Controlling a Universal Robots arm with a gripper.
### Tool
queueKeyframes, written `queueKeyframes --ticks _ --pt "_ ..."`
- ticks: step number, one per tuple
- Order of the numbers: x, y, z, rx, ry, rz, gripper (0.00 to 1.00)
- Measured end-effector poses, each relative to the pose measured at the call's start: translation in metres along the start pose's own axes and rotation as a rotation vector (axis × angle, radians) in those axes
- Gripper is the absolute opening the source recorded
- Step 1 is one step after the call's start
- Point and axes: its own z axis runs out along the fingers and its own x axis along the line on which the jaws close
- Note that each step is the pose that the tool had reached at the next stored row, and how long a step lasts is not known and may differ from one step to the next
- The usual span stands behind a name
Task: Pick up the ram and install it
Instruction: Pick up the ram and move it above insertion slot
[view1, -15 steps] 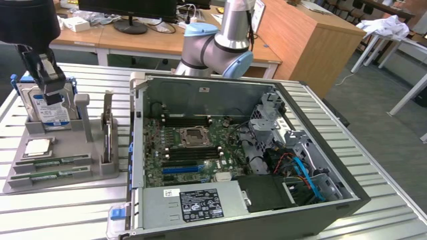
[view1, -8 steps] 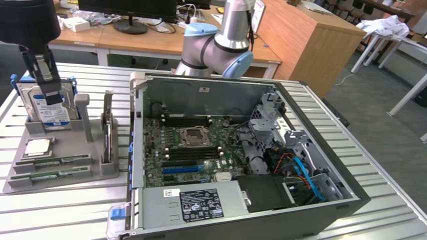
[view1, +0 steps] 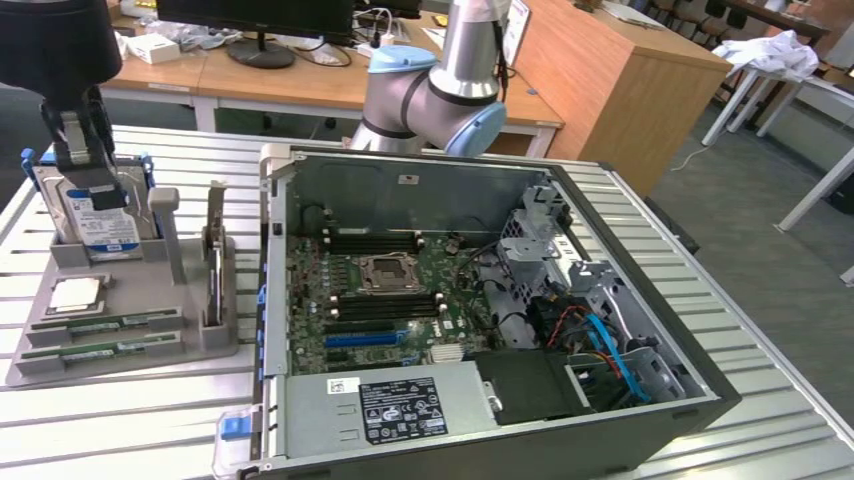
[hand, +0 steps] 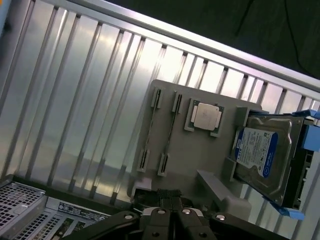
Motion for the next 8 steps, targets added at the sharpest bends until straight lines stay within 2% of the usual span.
queueKeyframes --ticks 8 --pt "0.0000 0.0001 0.0009 0.0059 0.0050 0.134 0.10"
